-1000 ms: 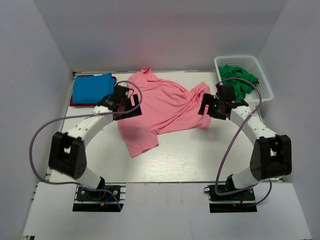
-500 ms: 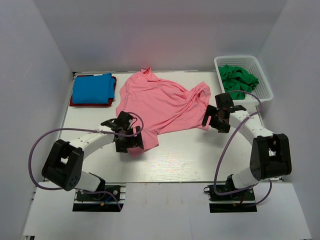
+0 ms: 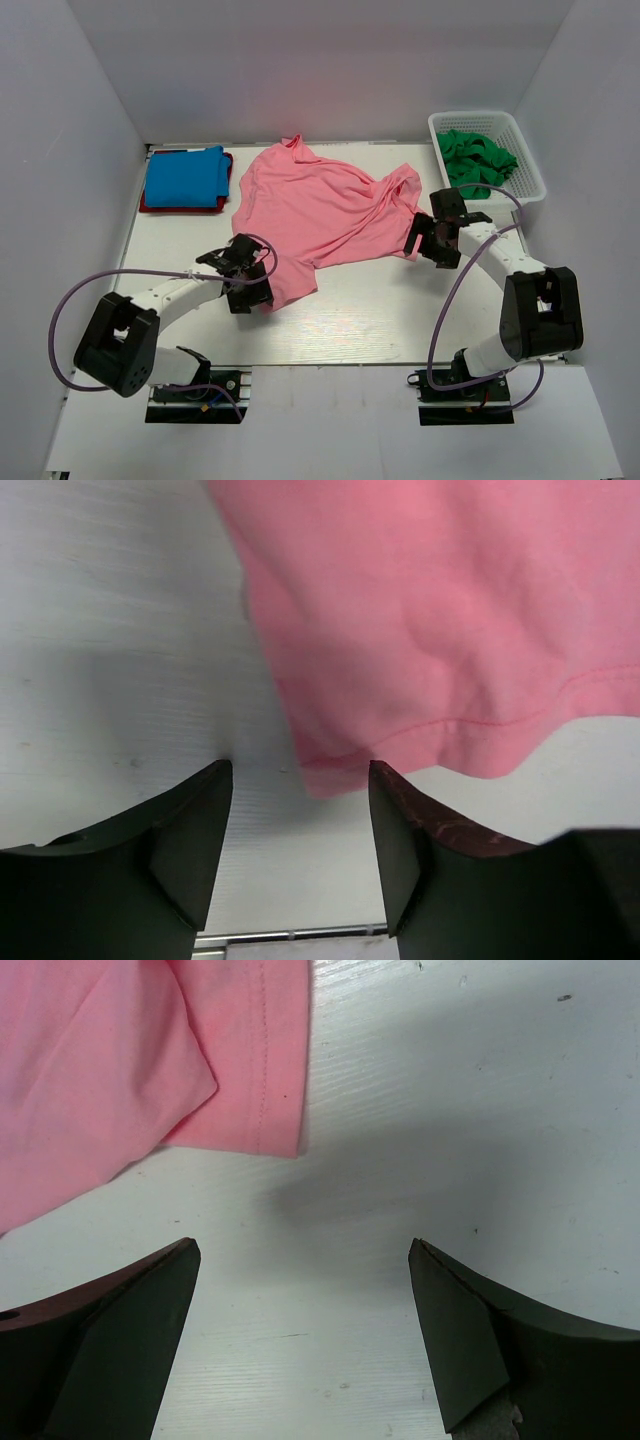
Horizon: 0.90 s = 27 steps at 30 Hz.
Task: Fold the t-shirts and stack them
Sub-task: Flatten out the tshirt
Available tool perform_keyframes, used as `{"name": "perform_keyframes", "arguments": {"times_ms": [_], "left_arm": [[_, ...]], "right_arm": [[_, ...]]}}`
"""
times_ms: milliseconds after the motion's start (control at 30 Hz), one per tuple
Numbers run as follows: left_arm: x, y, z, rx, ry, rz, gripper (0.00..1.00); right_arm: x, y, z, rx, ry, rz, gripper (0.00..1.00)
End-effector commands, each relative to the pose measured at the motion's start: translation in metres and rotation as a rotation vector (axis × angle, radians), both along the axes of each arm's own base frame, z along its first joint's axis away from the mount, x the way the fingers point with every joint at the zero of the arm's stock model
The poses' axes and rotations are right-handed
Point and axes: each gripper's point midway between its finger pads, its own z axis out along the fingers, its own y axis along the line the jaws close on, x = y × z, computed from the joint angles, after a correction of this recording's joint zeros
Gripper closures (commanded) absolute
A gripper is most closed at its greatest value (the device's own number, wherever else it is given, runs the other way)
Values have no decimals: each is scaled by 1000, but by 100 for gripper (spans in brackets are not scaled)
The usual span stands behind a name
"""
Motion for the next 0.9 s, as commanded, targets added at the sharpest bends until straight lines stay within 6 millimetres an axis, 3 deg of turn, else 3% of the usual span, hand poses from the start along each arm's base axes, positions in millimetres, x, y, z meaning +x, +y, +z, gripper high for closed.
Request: {"name": "perform_keyframes", "arguments": {"times_ms": [0,200,433,500,633,667,867], "left_arm": [[-1,22,-5,126,-18,45,34],[4,16,-9,205,-15,-20,35],[-8,1,-21,260,30,-106,37],[-20,2,-28,269,74,-107,45],[-37,-8,-44,212,120,-123,80],[-37,-9,-44,208,122,-106,97],[-42,7,-50,281,144,-62,100]], "right_arm": [[1,-4,0,-10,-8,-22,9],[2,-3,-1,-12,-6,-24,9],[-1,-5,-7,-22,15,-38,9],[-3,-4,-12,-22,29,-44,9],[0,-2,-17,-13,28,-54,13],[4,-1,-19,-11,24,-55,14],[25,3,-24,-1,-8,-71,24]]}}
